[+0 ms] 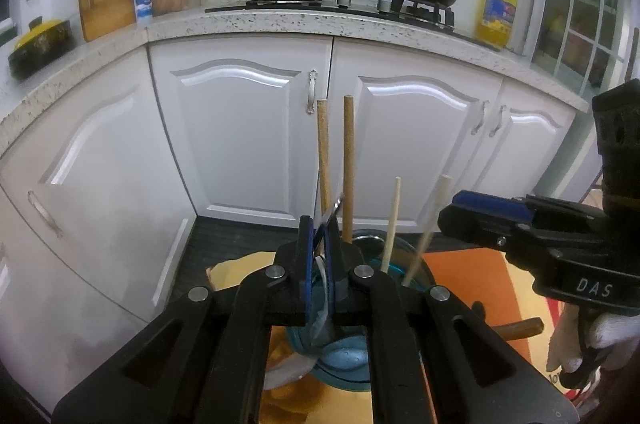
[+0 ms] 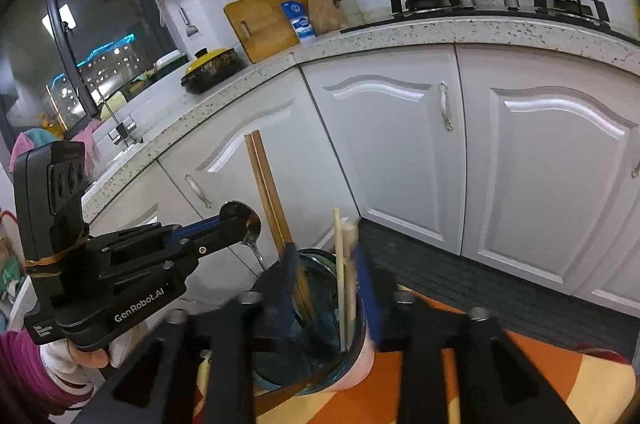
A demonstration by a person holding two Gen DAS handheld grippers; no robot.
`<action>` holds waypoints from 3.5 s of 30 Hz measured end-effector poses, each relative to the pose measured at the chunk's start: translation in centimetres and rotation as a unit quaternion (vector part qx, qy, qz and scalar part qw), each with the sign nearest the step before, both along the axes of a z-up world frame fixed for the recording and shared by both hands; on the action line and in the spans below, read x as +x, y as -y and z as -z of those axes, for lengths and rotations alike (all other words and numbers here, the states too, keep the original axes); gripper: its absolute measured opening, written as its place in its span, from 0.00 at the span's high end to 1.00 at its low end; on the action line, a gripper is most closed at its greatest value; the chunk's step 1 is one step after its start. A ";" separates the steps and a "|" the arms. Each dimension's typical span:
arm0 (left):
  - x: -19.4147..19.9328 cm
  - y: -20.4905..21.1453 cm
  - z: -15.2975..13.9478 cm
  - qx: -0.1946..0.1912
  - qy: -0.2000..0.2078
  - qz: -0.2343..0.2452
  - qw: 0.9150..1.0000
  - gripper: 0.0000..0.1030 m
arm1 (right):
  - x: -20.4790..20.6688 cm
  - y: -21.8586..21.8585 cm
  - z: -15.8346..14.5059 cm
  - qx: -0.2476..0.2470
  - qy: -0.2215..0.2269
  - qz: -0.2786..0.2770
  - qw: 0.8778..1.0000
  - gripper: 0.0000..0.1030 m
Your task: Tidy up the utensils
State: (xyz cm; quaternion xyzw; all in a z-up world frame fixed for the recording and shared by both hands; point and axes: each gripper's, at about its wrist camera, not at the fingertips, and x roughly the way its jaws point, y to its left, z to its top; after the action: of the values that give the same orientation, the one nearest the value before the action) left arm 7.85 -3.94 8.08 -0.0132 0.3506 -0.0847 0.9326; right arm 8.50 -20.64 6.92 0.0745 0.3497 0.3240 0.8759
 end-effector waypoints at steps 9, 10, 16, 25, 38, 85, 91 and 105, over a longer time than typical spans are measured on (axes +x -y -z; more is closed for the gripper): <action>-1.9 -1.0 -1.6 -0.025 0.018 -0.008 0.999 0.57 | -1.5 1.1 -0.9 0.010 0.004 0.017 1.000 0.70; -2.2 -1.1 -1.8 -0.024 0.019 -0.010 0.999 0.54 | -1.7 1.3 -1.1 0.010 0.006 0.021 1.000 0.69; -4.2 -1.6 -2.2 -0.018 0.030 -0.034 0.999 0.52 | -3.7 2.4 -2.2 -0.001 0.020 0.052 0.998 0.61; -7.4 -1.6 -1.8 -0.014 0.020 -0.045 0.999 0.52 | -7.3 3.7 -3.2 -0.026 0.038 0.089 0.995 0.59; -11.1 0.6 -1.0 -0.010 0.013 -0.030 0.999 0.52 | -13.1 4.0 -2.3 -0.056 0.037 0.123 0.990 0.57; -14.4 0.3 -1.3 0.055 0.043 -0.083 0.994 0.52 | -14.8 -1.3 -1.9 -0.088 0.059 0.119 0.987 0.38; -14.3 0.0 -1.2 0.058 0.042 -0.089 0.993 0.52 | -14.8 -1.4 -1.9 -0.088 0.058 0.118 0.987 0.38; -14.4 0.0 -1.4 0.055 0.048 -0.094 0.993 0.52 | -14.6 -1.6 -2.1 -0.092 0.059 0.115 0.987 0.38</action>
State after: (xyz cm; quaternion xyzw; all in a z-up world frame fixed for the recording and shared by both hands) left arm -6.57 -3.92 9.44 0.0094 0.3065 0.0219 0.9516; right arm -6.06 -19.01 9.01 0.0140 0.3145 0.1917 0.9296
